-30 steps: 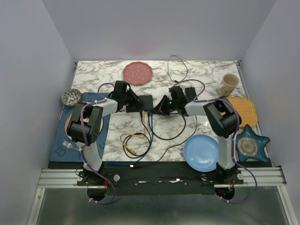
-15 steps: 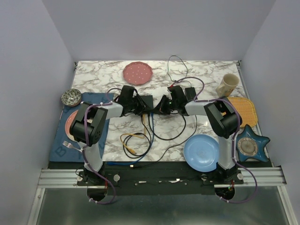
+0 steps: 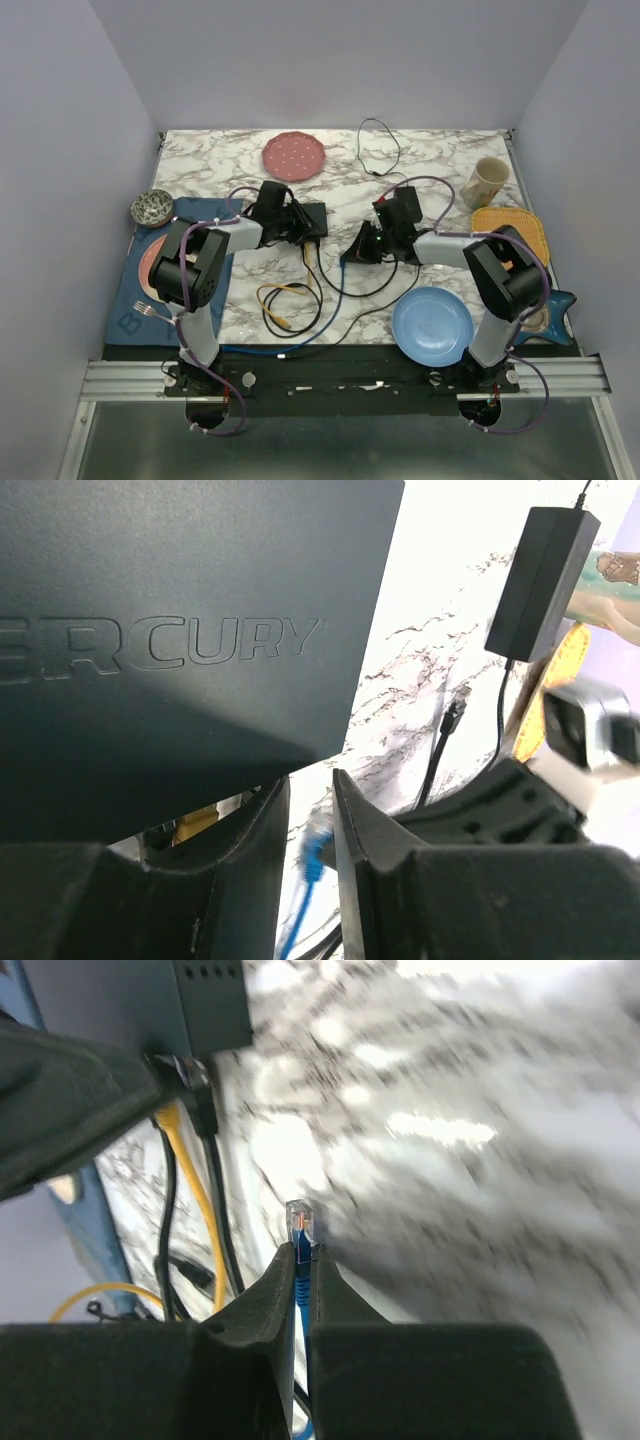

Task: Pull the plug from the switch port

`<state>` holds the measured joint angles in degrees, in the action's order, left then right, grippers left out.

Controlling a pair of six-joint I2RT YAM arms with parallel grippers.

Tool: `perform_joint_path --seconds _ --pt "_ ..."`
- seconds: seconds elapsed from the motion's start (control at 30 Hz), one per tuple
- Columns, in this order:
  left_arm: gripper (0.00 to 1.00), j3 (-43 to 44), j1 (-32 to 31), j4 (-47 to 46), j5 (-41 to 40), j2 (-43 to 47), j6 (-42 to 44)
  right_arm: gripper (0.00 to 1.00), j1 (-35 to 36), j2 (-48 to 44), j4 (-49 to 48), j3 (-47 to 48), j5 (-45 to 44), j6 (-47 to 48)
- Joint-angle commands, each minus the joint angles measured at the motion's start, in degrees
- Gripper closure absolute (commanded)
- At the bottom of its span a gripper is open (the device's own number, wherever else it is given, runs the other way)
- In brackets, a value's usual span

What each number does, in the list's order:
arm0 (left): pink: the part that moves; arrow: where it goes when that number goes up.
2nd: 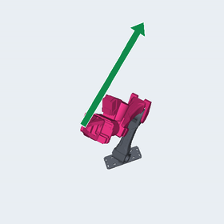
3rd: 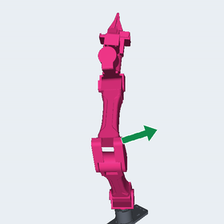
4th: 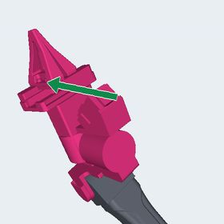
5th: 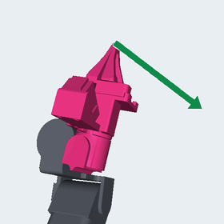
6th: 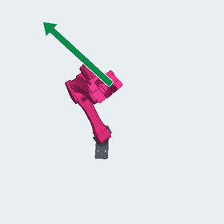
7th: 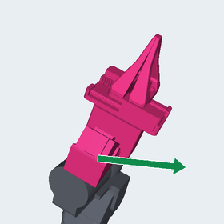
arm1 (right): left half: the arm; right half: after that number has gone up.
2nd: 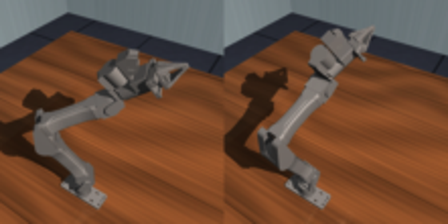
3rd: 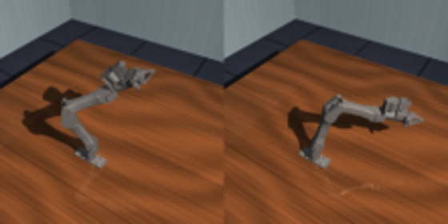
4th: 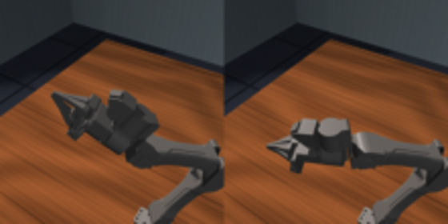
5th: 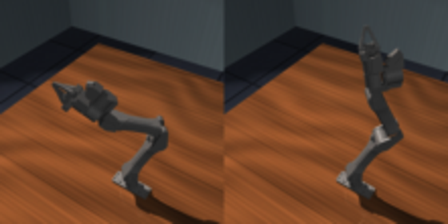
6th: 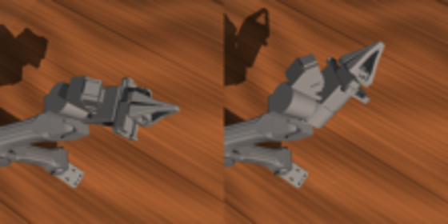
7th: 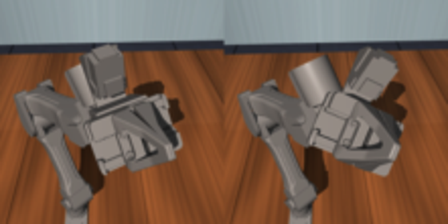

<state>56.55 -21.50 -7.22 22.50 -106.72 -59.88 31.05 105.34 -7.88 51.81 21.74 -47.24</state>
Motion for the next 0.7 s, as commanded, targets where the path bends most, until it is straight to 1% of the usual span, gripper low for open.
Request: perform_joint_path --seconds 0.0,0.07,0.1,0.13,0.2,0.23,0.3,0.37,0.47,0.5,0.6,0.67 --pt "0.61 -1.7 0.8 -3.0 -1.9 4.9 0.3 1.00 0.3 -12.9 5.1 -1.9 -14.9 4.4" --pt "0.57 -3.2 0.8 -4.9 -1.8 8.6 1.3 1.00 0.3 -17.0 9.3 -0.8 -20.0 6.5" --pt "0.56 -3.6 0.8 -5.5 -1.4 9.8 1.8 1.00 0.3 -20.4 10.9 0.8 -25.6 8.8" --pt "0.55 -4.0 0.8 -6.0 -1.1 10.8 2.1 1.00 0.3 -22.2 13.4 1.5 -28.0 10.0" --pt "0.51 -5.0 0.8 -6.1 -1.1 13.8 2.9 1.00 0.3 -25.2 15.3 3.1 -34.2 13.5" --pt "0.50 -5.3 0.8 -6.1 -0.9 14.7 3.3 1.00 0.3 -28.1 17.2 4.8 -36.0 14.4" --pt "0.45 -6.8 0.8 -6.3 -1.3 17.4 3.6 1.00 0.3 -30.8 19.3 6.5 -39.7 17.1" --pt "0.43 -8.6 0.8 -7.5 -1.6 19.6 3.9 1.00 0.3 -34.2 22.0 8.8 -41.5 18.7" --pt "0.43 -10.1 0.8 -7.5 -1.9 21.6 3.9 1.00 0.3 -38.7 24.2 10.4 -46.9 21.9" --pt "0.43 -10.4 0.8 -7.5 -2.1 22.0 3.8 0.99 0.3 -39.7 24.6 10.6 -49.9 23.9" --pt "0.44 -12.0 0.8 -7.2 -2.8 23.0 3.4 0.99 0.3 -43.3 25.2 10.8 -54.5 26.5" --pt "0.45 -13.1 0.8 -7.5 -2.9 23.7 3.0 1.00 0.3 -44.6 25.4 10.5 -54.7 26.8"
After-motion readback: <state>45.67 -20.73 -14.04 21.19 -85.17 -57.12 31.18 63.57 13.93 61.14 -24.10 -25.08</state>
